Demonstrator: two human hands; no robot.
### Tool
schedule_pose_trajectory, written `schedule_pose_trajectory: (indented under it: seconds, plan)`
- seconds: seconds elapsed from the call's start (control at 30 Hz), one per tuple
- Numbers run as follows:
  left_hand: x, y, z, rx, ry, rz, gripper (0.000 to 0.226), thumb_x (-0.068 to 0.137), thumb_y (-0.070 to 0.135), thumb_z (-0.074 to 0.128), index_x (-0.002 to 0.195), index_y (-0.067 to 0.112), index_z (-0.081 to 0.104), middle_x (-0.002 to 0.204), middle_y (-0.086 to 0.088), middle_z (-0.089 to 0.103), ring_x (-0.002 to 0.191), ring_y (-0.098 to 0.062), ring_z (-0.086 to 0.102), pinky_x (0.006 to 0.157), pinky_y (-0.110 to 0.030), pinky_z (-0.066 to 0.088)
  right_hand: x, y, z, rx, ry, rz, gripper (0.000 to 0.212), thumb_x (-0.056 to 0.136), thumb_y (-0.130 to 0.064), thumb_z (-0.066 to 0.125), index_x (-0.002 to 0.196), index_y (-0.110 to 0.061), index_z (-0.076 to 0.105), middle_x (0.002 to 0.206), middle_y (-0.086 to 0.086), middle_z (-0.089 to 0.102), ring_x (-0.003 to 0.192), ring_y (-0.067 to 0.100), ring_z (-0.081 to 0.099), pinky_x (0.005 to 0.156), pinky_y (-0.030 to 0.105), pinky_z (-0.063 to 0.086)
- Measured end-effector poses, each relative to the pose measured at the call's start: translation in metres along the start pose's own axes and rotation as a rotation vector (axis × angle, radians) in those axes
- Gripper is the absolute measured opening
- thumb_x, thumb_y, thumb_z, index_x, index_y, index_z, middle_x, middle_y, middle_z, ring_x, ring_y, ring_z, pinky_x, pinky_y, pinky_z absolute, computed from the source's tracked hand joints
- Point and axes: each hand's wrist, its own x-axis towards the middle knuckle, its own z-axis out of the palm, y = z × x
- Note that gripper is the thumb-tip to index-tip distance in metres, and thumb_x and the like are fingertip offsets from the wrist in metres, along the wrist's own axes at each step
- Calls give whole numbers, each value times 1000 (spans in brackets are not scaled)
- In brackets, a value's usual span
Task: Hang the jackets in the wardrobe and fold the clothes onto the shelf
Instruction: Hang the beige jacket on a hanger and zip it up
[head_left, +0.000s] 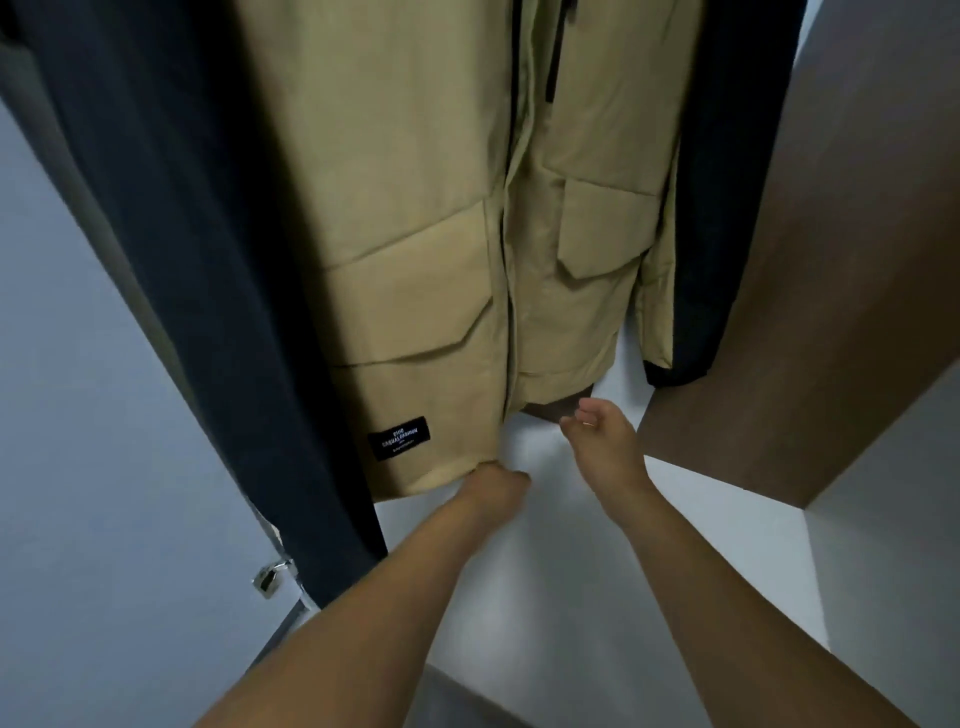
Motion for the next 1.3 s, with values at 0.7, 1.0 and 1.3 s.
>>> schedule_pose_trajectory:
  seconds: [0.7, 1.0, 1.3]
  plan:
    - [-466, 360, -175, 908, -39, 918, 47, 104, 31, 39, 147, 12, 39, 146, -9, 44, 125, -30, 46, 100, -39, 40, -345, -524, -243, -618, 196, 348, 45, 92, -20, 52, 136, -12, 46, 134, 12, 55, 119, 32, 54, 93, 35, 46]
    - [-582, 325, -154, 1036, -187, 1285, 47, 103, 31, 41, 146, 11, 40, 148, -6, 43, 132, -26, 39, 115, -38, 26, -502, -537, -264, -540, 335, 398, 56, 97, -19, 50, 150, -13, 32, 154, 7, 36, 139, 25, 38, 109, 32, 34]
    - [-748, 225, -106, 973, -450, 1597, 40, 97, 20, 54, 134, 3, 55, 133, -12, 57, 120, -34, 53, 108, -43, 39, -721, -494, -300, -492, 459, 530, 53, 95, -16, 53, 146, -12, 38, 149, 10, 42, 133, 27, 44, 99, 30, 41]
